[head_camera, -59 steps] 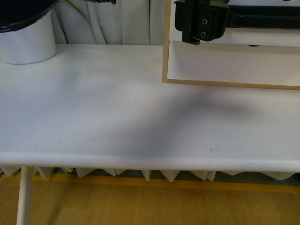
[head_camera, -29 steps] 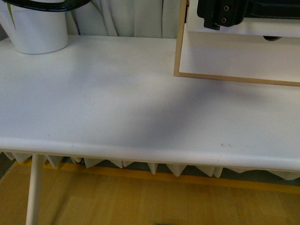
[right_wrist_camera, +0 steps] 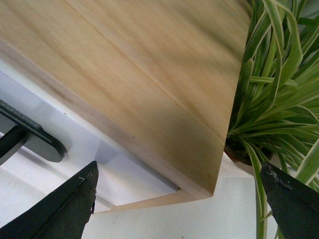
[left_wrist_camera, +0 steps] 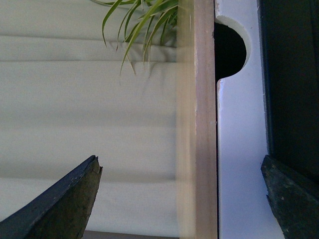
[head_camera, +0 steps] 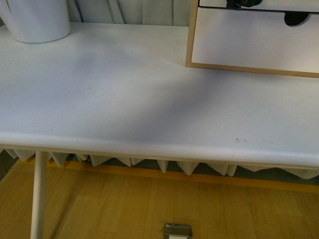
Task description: Close drawer sideways
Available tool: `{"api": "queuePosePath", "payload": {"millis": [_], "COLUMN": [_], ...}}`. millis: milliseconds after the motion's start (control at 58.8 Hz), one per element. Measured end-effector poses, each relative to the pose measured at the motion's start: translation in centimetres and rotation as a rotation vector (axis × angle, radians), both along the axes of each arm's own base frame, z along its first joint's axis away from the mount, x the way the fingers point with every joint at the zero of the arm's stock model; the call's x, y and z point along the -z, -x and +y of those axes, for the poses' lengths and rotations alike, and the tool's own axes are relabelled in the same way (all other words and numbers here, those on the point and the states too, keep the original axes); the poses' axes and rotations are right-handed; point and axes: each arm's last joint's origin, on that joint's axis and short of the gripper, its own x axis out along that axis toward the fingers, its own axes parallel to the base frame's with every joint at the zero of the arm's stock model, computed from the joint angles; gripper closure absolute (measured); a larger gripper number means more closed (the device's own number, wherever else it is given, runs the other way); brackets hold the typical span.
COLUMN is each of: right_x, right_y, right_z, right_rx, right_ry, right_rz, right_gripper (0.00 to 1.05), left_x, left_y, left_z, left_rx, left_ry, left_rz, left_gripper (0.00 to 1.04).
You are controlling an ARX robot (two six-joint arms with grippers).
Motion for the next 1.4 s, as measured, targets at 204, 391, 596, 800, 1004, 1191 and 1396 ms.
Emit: {"api": "queuePosePath", "payload": {"millis": [204, 391, 596, 800, 1004, 1191, 1396], "right_x": [0.2, 0.1, -0.2, -1.7, -1.6, -0.9, 1.1], "right_y": [-0.3, -0.2, 1.6, 5.5, 9.6, 13.6, 18.0], "right_z": [-0.2, -0.2, 0.3, 1.3, 2.5, 3.8, 5.3], "right_rx": [0.012, 0.014, -0.003, -0.015, -0.007, 0.027, 0.088], "right_ry": [-0.010, -0.023, -0.070, -0.098, -0.141, -0.180, -0.237], "right_rz": [-0.008, -0.009, -0.021, -0.088, -0.127, -0.163, -0.202], "right_gripper": [0.09, 0.09, 0.09, 0.09, 0.09, 0.09, 0.09], "left_x": [-0.1, -0.1, 0.5, 0.8, 1.3, 2.0, 2.1], "left_y": [-0.6, -0.7, 0.5, 2.5, 4.9, 7.1, 12.0], "left_z": [-0.4, -0.4, 1.0, 4.1, 8.2, 12.6, 18.1], "left_rx": [0.000, -0.002, -0.015, -0.046, -0.116, -0.222, -0.370], "left_ry": [0.000, 0.007, 0.011, 0.024, 0.102, 0.207, 0.409], "left_rz": [-0.001, 0.004, 0.013, 0.027, 0.069, 0.116, 0.152], "left_gripper": [0.06, 0.06, 0.06, 0.06, 0.06, 0.06, 0.06]}}
